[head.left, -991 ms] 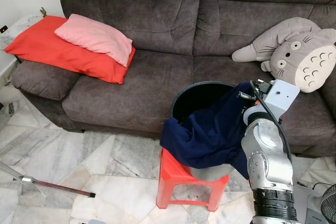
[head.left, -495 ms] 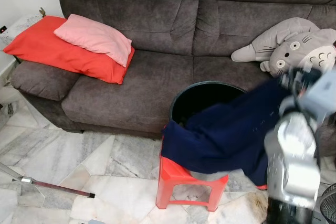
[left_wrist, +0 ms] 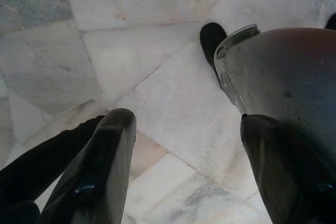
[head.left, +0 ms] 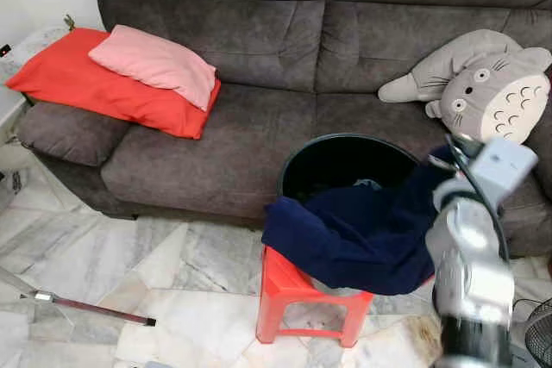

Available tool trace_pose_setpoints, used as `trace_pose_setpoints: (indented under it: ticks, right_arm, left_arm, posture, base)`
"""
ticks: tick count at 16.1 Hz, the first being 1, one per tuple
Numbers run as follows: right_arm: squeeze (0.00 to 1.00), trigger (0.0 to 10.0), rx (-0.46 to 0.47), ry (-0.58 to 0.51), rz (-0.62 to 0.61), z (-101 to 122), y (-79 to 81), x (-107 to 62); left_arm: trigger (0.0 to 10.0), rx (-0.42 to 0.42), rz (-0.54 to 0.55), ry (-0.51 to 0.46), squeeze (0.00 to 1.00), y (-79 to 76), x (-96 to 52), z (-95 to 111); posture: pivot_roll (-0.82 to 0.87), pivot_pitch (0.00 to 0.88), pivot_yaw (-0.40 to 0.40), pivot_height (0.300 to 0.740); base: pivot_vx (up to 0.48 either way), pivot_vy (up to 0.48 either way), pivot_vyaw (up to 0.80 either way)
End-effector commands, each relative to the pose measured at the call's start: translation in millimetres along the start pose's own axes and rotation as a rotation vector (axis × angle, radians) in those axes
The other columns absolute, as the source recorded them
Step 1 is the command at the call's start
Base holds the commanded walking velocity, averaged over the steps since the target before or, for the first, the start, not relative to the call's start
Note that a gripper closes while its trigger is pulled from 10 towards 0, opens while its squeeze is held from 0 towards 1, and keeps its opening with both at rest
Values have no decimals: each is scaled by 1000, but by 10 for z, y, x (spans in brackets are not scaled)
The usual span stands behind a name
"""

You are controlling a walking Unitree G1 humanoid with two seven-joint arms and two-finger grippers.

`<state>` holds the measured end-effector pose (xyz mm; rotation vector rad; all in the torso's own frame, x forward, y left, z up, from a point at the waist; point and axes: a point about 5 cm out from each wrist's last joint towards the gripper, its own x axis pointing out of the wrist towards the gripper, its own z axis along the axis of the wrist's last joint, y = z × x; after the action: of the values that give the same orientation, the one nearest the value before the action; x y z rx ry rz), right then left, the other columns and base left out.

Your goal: Hang hanger

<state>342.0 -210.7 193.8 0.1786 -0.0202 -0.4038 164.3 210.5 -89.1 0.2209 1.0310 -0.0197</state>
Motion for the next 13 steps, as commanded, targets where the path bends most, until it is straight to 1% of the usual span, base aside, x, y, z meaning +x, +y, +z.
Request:
trace_pose_setpoints:
  ticks: [1,3,4,5,6,7,10,11,12,13]
  right_arm:
    - [0,10000,-32,59,96,-90,51,118]
    - [0,10000,-100,103,164,-169,119,203]
    - [0,10000,-136,146,209,-266,160,245]
    - [0,10000,-170,237,252,-478,185,264]
    - [0,10000,-178,253,261,-532,189,273]
    - [0,10000,-199,281,322,-623,239,263]
    - [0,10000,-223,342,330,-779,212,252]
    - [337,10000,-228,351,329,-805,198,253]
    - [1000,10000,-233,363,313,-841,162,258]
    - [1000,10000,-216,353,305,-834,150,271]
  left_arm:
    - [10000,5,-26,27,0,-69,-5,-63]
    - [10000,4,-27,27,0,-66,-4,-59]
    - [10000,4,-28,27,0,-65,-4,-60]
    - [10000,5,-28,30,0,-66,-4,-63]
    - [10000,5,-28,31,0,-67,-5,-66]
    - [10000,6,-28,33,0,-61,-6,-74]
    - [10000,9,-33,42,0,-55,-11,-101]
    - [10000,9,-32,43,0,-52,-13,-107]
    - [10000,10,-33,45,0,-48,-15,-119]
    - [10000,10,-33,45,0,-43,-17,-125]
  posture:
    - [-96,146,-5,740]
    - [-96,147,-6,740]
    - [-94,147,-5,740]
    - [-88,149,-3,740]
    - [-86,149,-3,740]
    - [-80,151,-1,740]
    - [-78,155,3,740]
    - [-76,157,6,740]
    - [-76,158,6,740]
    - [-74,159,7,740]
  base:
    - [0,0,0]
    - [0,0,0]
    - [0,0,0]
    - [0,0,0]
    - [0,0,0]
    - [0,0,0]
    - [0,0,0]
    - [0,0,0]
    - [0,0,0]
    - [0,0,0]
